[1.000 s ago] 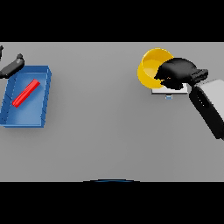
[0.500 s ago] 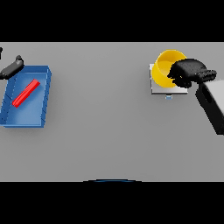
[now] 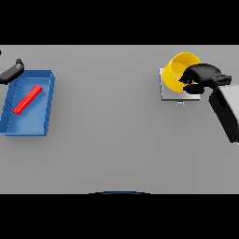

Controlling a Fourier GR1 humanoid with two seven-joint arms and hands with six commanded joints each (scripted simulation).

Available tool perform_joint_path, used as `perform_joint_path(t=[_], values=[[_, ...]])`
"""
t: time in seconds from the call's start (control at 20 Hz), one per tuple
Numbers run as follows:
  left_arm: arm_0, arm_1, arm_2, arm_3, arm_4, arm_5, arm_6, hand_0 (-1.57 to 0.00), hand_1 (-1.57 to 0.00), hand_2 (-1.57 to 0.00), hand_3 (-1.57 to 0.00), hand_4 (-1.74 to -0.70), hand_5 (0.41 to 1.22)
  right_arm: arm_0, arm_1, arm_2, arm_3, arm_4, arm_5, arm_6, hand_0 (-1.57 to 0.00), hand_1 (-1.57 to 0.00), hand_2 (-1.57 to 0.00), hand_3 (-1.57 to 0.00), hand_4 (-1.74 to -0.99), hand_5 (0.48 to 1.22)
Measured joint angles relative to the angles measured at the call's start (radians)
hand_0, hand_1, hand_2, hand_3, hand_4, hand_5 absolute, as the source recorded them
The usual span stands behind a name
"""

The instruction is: Pick up the red beaker and tilt it to pour out 1 green nut into yellow bowl. Pick up the yellow bowl and place it on the metallic measuring scale.

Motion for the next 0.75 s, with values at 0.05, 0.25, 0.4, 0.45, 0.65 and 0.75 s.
perform_joint_path(t=[0.05,0.25,0.4,0.45,0.65,0.75], values=[[-0.003,0.001,0.003,0.007,0.001,-0.003,-0.002,0.00,0.00,0.00,0.00,-0.85,0.767,-0.001,0.002,-0.005,0.003,-0.007,0.012,0.010,-0.95,-0.69,-0.67,-0.88,-1.564,0.991],[-0.002,-0.005,0.000,0.008,0.001,-0.001,0.003,0.00,0.00,0.00,0.00,-0.85,0.766,0.005,0.001,-0.014,0.004,-0.022,0.031,0.011,-0.46,-0.35,-0.40,-0.61,-1.514,0.881],[-0.001,-0.004,0.001,-0.001,0.000,-0.001,-0.015,0.00,0.00,0.00,0.00,-0.85,0.771,0.006,0.000,-0.007,0.000,-0.018,0.049,0.026,-0.24,-0.18,-0.26,-0.47,-1.471,0.836],[0.000,-0.008,0.003,0.004,0.003,0.000,-0.017,0.00,0.00,0.00,0.00,-0.85,0.770,0.001,-0.001,-0.004,0.004,-0.014,0.052,0.032,-0.19,-0.14,-0.22,-0.43,-1.460,0.826],[-0.008,0.000,0.004,-0.011,0.002,0.006,-0.003,0.00,0.00,0.00,0.00,-0.86,0.771,-0.015,-0.016,0.007,0.043,0.007,0.041,-0.008,-0.08,-0.06,-0.09,-0.30,-1.424,0.804],[-0.009,0.001,-0.002,-0.015,-0.002,0.009,0.018,0.00,0.00,0.00,0.00,-0.85,0.768,-0.001,-0.017,0.014,0.016,0.006,0.049,-0.006,-0.05,-0.04,-0.06,-0.26,-1.414,0.796]])
